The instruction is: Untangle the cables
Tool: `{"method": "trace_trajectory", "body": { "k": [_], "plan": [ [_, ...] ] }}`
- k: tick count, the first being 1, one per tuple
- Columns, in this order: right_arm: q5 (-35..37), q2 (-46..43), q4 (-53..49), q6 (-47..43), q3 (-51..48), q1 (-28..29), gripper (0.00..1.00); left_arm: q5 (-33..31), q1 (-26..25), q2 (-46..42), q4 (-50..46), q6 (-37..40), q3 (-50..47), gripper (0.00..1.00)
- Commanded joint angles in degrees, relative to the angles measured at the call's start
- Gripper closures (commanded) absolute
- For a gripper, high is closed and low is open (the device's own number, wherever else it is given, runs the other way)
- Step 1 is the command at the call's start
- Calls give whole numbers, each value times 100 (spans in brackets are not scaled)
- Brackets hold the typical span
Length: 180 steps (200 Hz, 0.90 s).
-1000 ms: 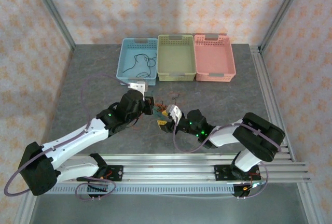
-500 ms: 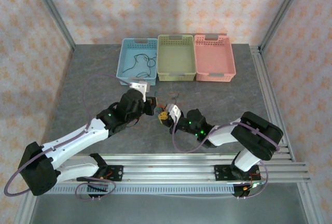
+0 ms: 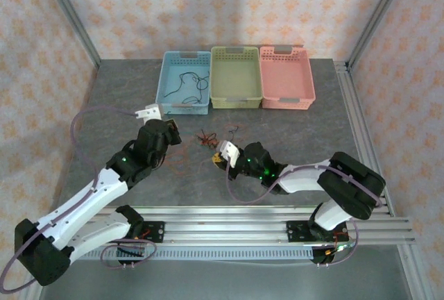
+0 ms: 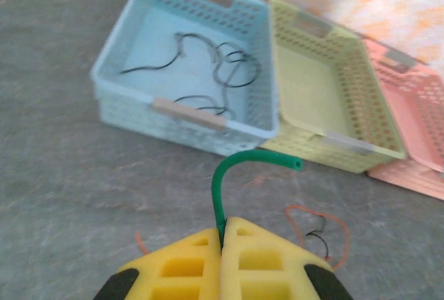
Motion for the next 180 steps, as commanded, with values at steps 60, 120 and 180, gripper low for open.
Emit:
{"method": "trace_trajectory", "body": {
  "k": [60, 120, 180],
  "plan": [
    [1350, -78, -991, -931, 244, 397, 100, 345, 716, 67, -1408, -629, 1517, 100],
    [1741, 86, -1148, -898, 369, 396, 100, 922, 893, -332, -1820, -745, 2070, 100],
    [1638, -153, -684, -536, 194, 396, 84, 1339, 895, -249, -1802, -693, 2232, 100]
  ]
}}
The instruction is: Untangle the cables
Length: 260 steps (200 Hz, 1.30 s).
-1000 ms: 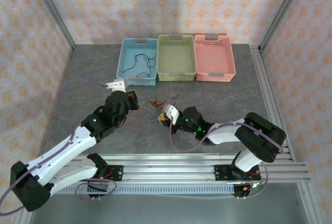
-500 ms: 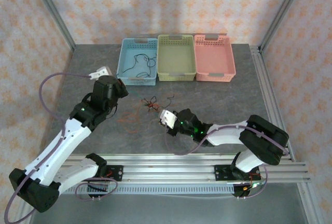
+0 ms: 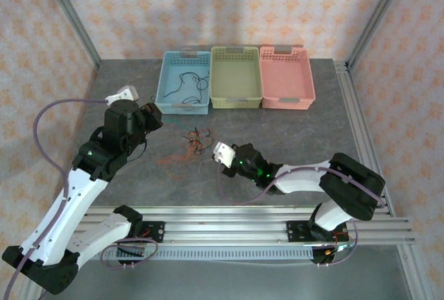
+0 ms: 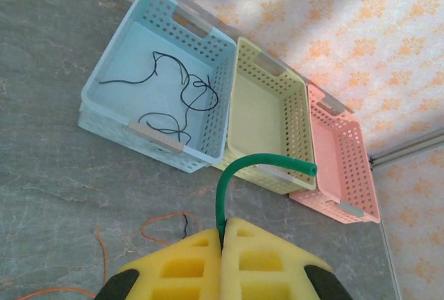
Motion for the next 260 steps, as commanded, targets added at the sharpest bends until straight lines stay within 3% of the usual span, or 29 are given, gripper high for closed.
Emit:
{"method": "trace_trajectory", "body": {
  "k": [1, 9, 21, 53, 89, 122, 187, 236, 260],
  "plan": [
    [10, -168, 86, 262, -189, 14, 82, 44, 69, 30, 51, 37, 242, 100],
    [-97, -258, 310, 370, -300, 10, 65, 85, 71, 112, 28, 60, 284, 100],
    [-178, -364, 661, 524, -453, 14, 53, 85, 68, 179, 24, 78, 314, 100],
    [-144, -608, 1187, 707, -705, 2, 42, -118, 68, 231, 46, 154, 344, 100],
    [25, -648, 1133, 800, -686, -56, 44, 332, 77, 366, 152, 269, 366, 100],
    [-86, -628, 1021, 863, -642, -91, 51, 1410, 68, 488, 506, 501, 467, 100],
    [2, -704, 1217, 1358, -719, -380, 48, 3032, 60, 331, 1099, 727, 530, 100],
    [-155, -818, 1468, 1456, -861, -468, 61, 3063, 50, 264, 993, 851, 672, 100],
    [-255, -834, 1519, 1447, -883, -468, 62, 3131, 27, 289, 1053, 844, 629, 100]
  ]
}}
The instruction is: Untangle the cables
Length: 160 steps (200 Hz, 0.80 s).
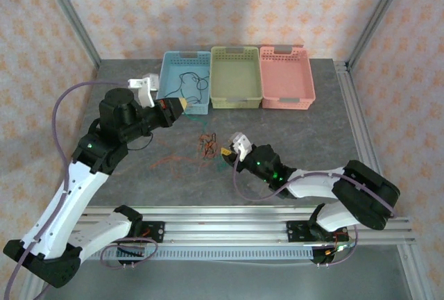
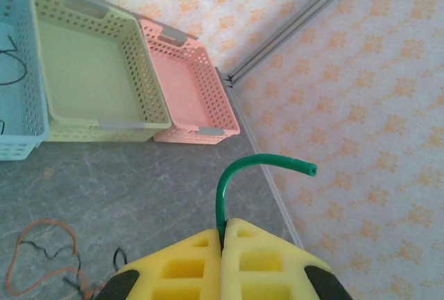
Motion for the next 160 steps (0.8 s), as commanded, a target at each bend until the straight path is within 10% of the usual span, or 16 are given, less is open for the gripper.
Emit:
{"method": "trace_trajectory", "body": {
  "k": [1, 160],
  "plan": [
    [-166, -137, 326, 95, -70, -23, 62, 210, 12, -65, 205, 122, 118, 100],
    [-511, 285, 1971, -617, -558, 245, 34, 607, -1054, 405, 36, 843, 498, 100]
  ]
}}
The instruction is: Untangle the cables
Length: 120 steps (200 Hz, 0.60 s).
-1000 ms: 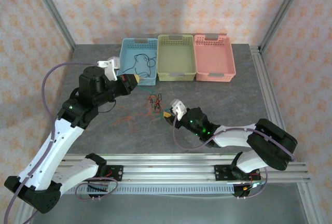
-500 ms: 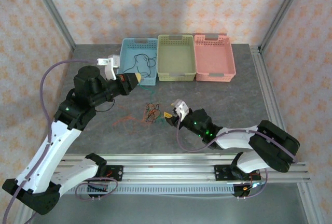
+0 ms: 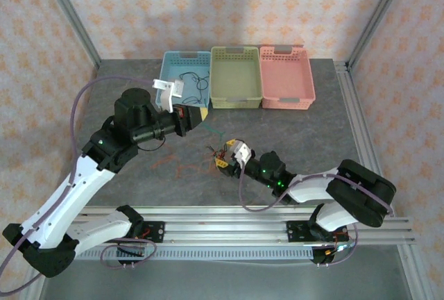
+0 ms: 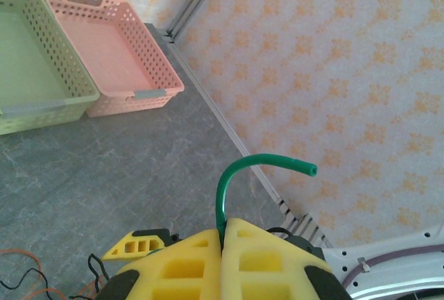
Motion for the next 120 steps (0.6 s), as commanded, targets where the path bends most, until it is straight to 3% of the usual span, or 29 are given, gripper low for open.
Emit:
{"method": "trace_trajectory", "body": {
  "k": [1, 17, 42, 102, 120],
  "plan": [
    [151, 62, 465, -213, -39, 60, 34, 160, -98, 43, -61, 252, 250, 100],
    [153, 62, 458, -235, -40, 83, 34, 176, -137, 68, -74, 289, 219, 100],
    [-67, 86, 116, -248, 82, 82, 47, 210, -145, 97, -50, 298, 179, 100],
    [-296, 194, -41, -224, 185, 91, 93, 260, -165, 134, -52, 276, 205, 100],
    [-63, 189, -237, -219, 257, 93, 100, 117, -172, 116, -84, 263, 215, 100]
  ]
}}
